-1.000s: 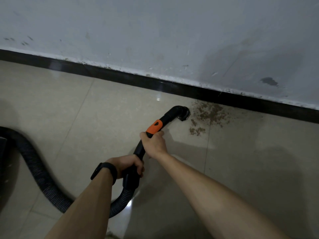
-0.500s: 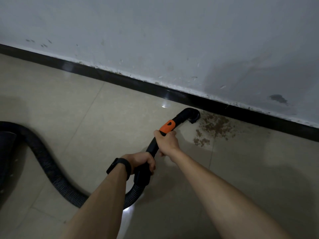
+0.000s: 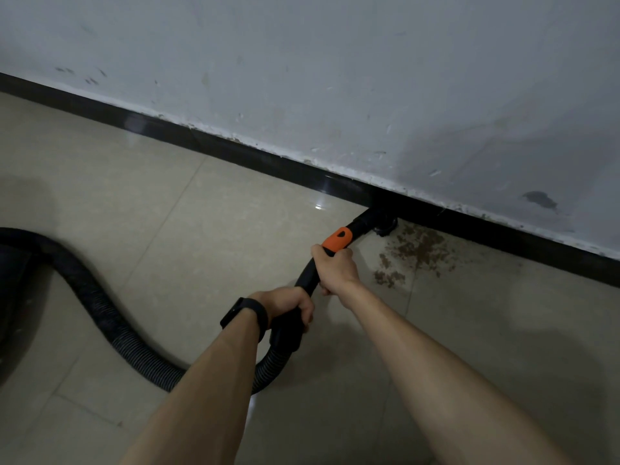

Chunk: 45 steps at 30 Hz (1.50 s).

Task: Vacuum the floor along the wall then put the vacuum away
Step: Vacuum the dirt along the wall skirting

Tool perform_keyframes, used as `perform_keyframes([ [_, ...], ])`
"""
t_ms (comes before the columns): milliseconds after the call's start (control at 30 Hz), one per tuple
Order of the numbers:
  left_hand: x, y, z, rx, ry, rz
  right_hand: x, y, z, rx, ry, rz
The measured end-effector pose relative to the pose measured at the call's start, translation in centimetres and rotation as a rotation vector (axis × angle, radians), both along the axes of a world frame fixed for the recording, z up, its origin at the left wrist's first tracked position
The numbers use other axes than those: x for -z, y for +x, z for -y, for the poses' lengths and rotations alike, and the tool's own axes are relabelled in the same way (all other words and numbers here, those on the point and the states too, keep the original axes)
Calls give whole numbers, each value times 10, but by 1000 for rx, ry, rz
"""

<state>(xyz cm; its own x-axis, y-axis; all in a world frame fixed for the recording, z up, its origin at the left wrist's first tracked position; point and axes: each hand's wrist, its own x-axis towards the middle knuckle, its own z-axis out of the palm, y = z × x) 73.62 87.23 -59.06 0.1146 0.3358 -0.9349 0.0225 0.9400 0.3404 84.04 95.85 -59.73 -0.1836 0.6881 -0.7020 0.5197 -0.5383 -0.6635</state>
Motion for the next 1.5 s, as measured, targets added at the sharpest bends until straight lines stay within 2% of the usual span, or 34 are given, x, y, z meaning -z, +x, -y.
perform_keyframes([
  [267,2,-19,24,-11,-67,69,-6,-16,33,21,-6,29],
  [567,9,-33,54,76,-110,118,-8,-22,74,45,-17,35],
  [1100,-2,-48,106,77,-151,113,-14,-34,136,111,-107,-23],
  [1500,-1,-41,81,184,-151,42,-17,-22,116,172,-89,21],
])
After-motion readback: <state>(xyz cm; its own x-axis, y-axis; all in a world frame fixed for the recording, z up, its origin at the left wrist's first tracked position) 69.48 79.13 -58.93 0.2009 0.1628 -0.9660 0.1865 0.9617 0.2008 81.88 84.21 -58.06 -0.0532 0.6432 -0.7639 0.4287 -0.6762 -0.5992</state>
